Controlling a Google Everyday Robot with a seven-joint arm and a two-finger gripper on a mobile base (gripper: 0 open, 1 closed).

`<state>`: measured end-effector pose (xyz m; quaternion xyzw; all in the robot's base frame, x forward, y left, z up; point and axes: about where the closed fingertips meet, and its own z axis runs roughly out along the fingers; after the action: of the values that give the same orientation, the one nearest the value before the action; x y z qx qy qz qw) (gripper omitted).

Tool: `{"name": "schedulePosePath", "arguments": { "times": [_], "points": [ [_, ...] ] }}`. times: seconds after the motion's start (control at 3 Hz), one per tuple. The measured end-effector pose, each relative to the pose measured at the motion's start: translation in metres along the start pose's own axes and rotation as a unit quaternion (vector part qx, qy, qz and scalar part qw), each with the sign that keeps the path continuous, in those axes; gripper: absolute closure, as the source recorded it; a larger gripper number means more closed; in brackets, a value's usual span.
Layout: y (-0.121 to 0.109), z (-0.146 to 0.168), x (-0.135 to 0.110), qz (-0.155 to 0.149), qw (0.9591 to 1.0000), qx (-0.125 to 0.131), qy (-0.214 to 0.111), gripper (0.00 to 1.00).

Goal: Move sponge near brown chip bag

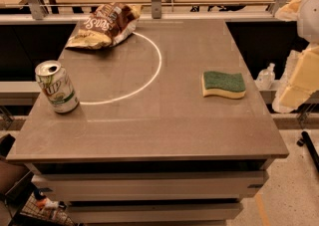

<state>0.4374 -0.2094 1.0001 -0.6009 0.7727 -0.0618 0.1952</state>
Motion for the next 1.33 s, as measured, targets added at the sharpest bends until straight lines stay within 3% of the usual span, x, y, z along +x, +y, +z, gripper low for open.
{"name": "schedulePosePath", "arguments": {
  "times": [0.33,0.67,1.33],
  "points": [
    [0.001,-0.001,0.001,0.002,1.0000,0.000,0.002,0.00],
    [0.005,-0.005,0.013,0.020,0.9993,-0.008,0.029,0.00],
    [0.004,-0.010,0.015,0.019,0.9996,-0.012,0.019,0.00]
  ]
}}
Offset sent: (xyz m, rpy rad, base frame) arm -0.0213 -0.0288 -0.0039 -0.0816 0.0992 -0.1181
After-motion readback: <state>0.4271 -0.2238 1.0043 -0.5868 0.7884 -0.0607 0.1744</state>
